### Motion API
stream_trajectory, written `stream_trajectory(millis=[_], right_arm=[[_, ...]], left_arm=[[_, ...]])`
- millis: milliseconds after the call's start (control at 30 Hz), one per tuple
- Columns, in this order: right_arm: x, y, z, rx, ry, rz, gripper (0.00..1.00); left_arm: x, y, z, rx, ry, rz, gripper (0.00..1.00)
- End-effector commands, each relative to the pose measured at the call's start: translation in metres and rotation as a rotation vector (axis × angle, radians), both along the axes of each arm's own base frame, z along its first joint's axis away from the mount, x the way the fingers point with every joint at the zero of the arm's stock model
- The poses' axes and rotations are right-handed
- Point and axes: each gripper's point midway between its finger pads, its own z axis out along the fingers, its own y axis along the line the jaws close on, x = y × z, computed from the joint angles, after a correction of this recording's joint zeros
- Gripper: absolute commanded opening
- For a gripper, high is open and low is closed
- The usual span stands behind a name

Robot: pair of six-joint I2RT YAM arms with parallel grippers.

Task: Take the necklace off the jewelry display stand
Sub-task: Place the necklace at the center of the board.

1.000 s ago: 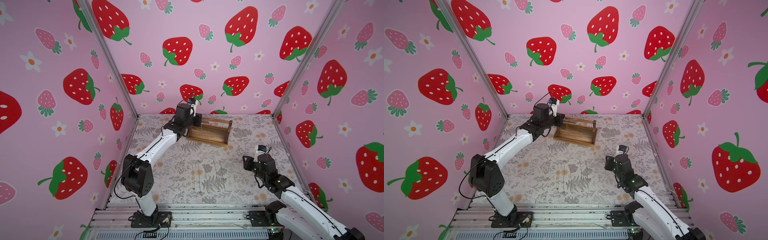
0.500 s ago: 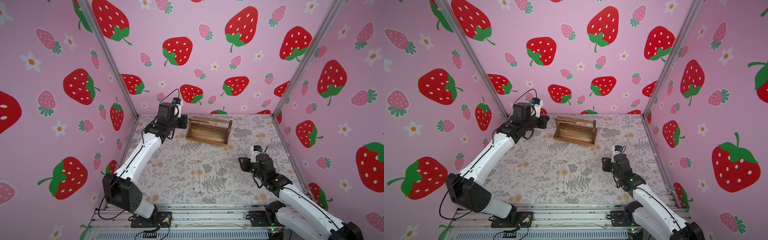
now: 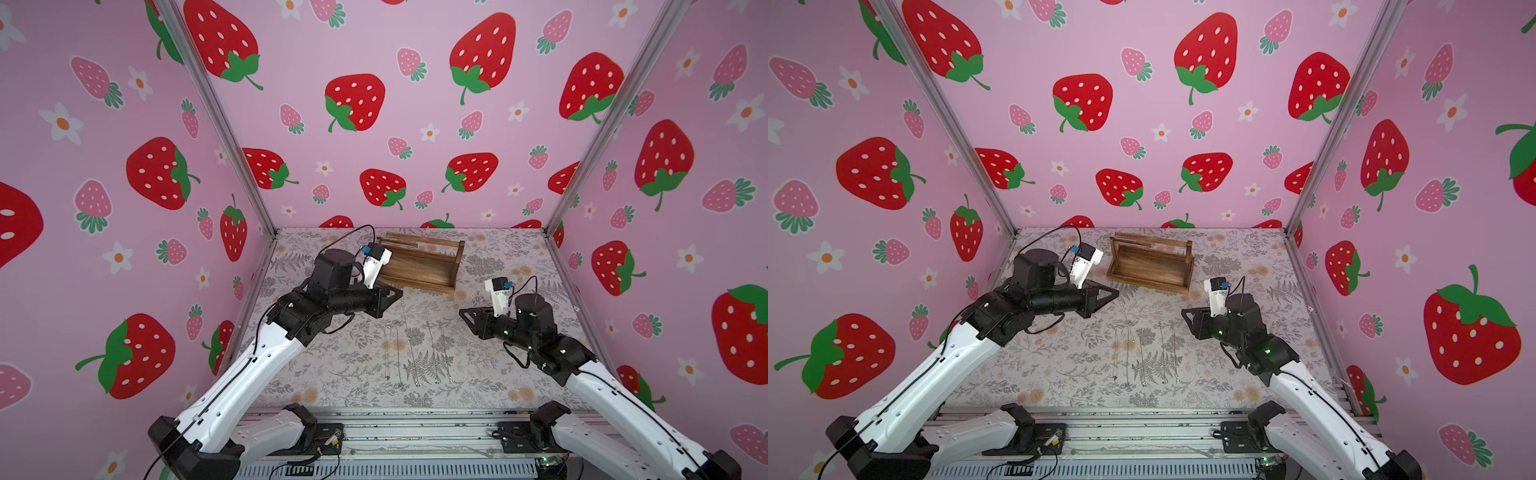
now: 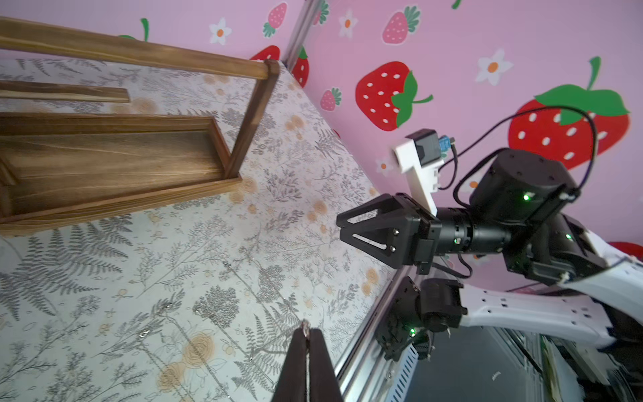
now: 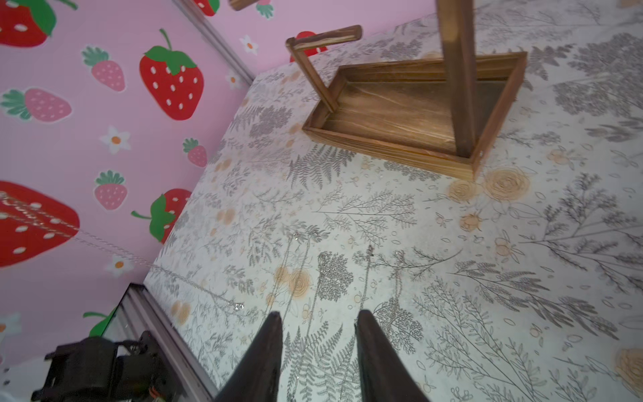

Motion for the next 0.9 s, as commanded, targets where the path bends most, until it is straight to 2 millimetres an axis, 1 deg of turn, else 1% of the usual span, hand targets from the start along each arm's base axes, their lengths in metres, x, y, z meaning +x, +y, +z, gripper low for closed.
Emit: stream_trajectory(millis=[0,100,167,300,400,567,733,867], right_arm=[[-0.046,0.025,0.011,0.004,0.02,0.255,0.38],[-0.078,0.047,0.032,0.071,-0.016,0.407,0.39],[-0.089,0.055,0.04,0.065,-0.035,0.451,0.4],[-0.11,0.079,0.049,0.083,-0.041,0.581,0.42],[-0.118,0.095,0.058,0.092,-0.09,0.638,0.42],[-0.133,0.113,0.074,0.093,-0.163,0.735,0.44],[-0.133,0.114,0.08,0.076,-0.212,0.722,0.43],[-0.138,0.113,0.087,0.094,-0.227,0.731,0.43]], left_arm=[[-0.029,-0.011,0.01,-0.114,0.041,-0.105,0.0],[-0.046,-0.017,0.02,-0.189,0.048,-0.161,0.0],[-0.056,-0.019,0.023,-0.206,0.05,-0.193,0.0],[-0.073,-0.023,0.026,-0.225,0.071,-0.246,0.0],[-0.085,-0.027,0.026,-0.226,0.089,-0.291,0.0],[-0.096,-0.027,0.018,-0.195,0.095,-0.3,0.0],[-0.099,-0.031,0.012,-0.187,0.112,-0.312,0.0],[-0.102,-0.037,0.009,-0.175,0.116,-0.321,0.0]])
